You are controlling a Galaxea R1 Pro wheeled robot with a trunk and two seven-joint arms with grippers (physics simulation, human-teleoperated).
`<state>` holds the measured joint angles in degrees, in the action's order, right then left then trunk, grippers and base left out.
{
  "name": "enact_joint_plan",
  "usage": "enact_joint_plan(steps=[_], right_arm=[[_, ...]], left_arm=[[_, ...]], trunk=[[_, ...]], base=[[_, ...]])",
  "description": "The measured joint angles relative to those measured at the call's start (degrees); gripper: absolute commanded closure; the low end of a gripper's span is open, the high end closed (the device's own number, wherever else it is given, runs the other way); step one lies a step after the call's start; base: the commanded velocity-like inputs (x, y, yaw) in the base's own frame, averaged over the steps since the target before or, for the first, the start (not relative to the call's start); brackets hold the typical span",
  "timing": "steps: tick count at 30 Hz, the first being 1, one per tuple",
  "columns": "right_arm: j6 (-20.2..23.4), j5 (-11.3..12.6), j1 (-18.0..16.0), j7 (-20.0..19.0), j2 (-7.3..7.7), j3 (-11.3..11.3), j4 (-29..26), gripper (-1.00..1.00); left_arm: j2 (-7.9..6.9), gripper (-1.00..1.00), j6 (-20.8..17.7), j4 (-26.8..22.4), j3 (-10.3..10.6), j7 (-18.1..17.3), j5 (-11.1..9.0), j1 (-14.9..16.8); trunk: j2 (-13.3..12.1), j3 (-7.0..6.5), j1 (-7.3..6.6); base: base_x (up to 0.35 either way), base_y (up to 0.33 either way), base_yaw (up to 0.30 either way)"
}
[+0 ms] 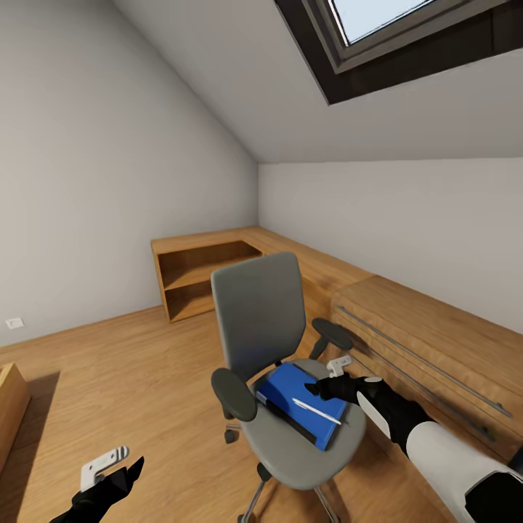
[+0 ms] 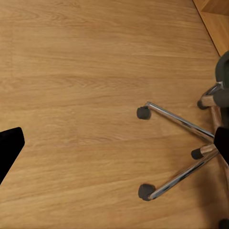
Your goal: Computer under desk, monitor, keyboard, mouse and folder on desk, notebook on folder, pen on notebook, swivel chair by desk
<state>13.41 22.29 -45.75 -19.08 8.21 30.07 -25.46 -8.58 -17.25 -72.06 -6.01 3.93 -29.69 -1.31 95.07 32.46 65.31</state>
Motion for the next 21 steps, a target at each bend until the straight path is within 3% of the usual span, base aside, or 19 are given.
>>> enact_joint_plan(steps=[9,21], right_arm=[[2.3,0.1,0.0,0.0,0.00,0.0,0.1,-1.00],[2.1,0.1,0.0,0.1,-0.08,0.1,1.6,-1.00]], left_arm=[[-0.01,-1.00,0.0,0.1,0.0,0.0,0.0,0.0],[0.00,-1.00,0.4,0.6,0.0,0.1,0.0,0.0]], trunk=[[3.6,1.62,1.98],[8.4,3.77,4.61]], base=[[0.000,0.000,0.000],[0.000,0.000,0.000]])
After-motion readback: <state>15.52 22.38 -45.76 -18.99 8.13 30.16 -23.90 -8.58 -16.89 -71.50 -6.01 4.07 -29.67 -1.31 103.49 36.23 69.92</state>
